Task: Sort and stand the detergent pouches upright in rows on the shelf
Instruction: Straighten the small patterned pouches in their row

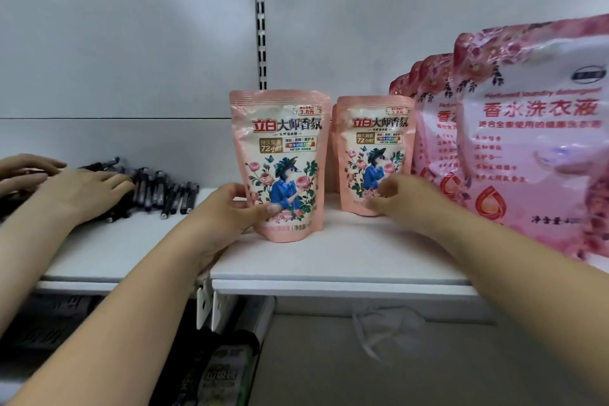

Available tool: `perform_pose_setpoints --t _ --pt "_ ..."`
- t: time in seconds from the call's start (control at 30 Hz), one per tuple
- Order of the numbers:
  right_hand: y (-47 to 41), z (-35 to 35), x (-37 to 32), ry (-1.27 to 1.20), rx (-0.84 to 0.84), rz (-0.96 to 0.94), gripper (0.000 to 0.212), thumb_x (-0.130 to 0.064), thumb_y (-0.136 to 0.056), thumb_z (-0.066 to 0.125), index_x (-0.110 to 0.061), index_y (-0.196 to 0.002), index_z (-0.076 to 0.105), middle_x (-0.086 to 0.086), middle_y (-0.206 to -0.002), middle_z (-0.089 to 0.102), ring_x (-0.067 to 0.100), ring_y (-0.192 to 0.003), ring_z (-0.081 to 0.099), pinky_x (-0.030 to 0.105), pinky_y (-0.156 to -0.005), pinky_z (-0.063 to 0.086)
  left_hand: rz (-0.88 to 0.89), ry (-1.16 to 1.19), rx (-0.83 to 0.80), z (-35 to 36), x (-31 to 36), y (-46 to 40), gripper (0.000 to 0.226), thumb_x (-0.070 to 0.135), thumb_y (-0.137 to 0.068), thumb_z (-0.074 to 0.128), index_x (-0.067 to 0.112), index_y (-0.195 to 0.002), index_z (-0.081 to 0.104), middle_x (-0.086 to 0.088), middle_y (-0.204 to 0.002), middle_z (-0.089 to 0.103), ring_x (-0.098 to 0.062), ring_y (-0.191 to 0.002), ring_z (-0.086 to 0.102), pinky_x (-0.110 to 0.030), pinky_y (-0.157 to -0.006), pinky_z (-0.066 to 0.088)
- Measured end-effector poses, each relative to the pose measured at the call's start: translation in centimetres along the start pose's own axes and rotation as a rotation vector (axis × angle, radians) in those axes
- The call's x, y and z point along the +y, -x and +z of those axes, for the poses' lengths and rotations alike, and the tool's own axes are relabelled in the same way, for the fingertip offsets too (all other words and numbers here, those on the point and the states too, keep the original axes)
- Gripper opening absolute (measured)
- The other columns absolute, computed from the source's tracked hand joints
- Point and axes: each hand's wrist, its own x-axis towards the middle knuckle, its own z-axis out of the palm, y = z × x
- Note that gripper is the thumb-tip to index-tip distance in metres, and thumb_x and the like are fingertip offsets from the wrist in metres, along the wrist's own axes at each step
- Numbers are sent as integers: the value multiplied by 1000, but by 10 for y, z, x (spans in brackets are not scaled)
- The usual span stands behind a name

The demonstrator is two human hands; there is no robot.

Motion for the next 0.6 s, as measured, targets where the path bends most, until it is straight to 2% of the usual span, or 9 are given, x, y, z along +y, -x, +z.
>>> perform_pose_setpoints --t 0.1,0.2,0.3,0.37,0.43,0.6 --pt "-2 9 -1 225 35 -71 47 -32 -88 58 -4 -123 45 16 -124 50 28 -103 53 29 -81 42 22 -25 -8 1 -3 3 21 10 -79 67 14 -95 54 -1 -86 69 -3 -62 65 -9 -47 46" --pt "-13 19 -4 488 127 -219 63 -32 -89 56 -8 -138 24 16 -141 26 34 -125 35 37 -97 37 68 -67 5 2 -4 4 18 13 -80 66 18 -95 57 1 -90 70 -7 -73 65 -8 -50 47" --pt "-20 17 0 669 115 -233 77 -37 -92 48 -15 -147 -1 6 -155 -4 30 -142 2 45 -113 14 119 -178 17 3 -5 5 16 20 -81 66 23 -95 59 8 -88 70 0 -70 65 -8 -55 46" --pt "-23 17 6 717 54 -208 76 -36 -95 42 -18 -147 -11 4 -155 -14 29 -143 -8 44 -114 5 128 -259 25 2 -6 5 14 26 -81 65 28 -93 58 12 -87 69 1 -71 65 -11 -62 46" --pt "-25 19 9 695 6 -168 71 -32 -97 36 -20 -146 -14 4 -155 -19 28 -143 -11 44 -114 2 117 -253 6 1 -7 3 14 25 -81 65 28 -93 59 10 -90 71 -5 -77 67 -18 -72 47" --pt "-27 22 8 658 10 -149 67 -21 -98 34 -19 -147 -12 6 -154 -20 32 -142 -12 47 -114 6 71 -161 -40 0 -7 0 20 22 -79 64 27 -98 60 10 -92 73 -10 -87 68 -26 -82 49"
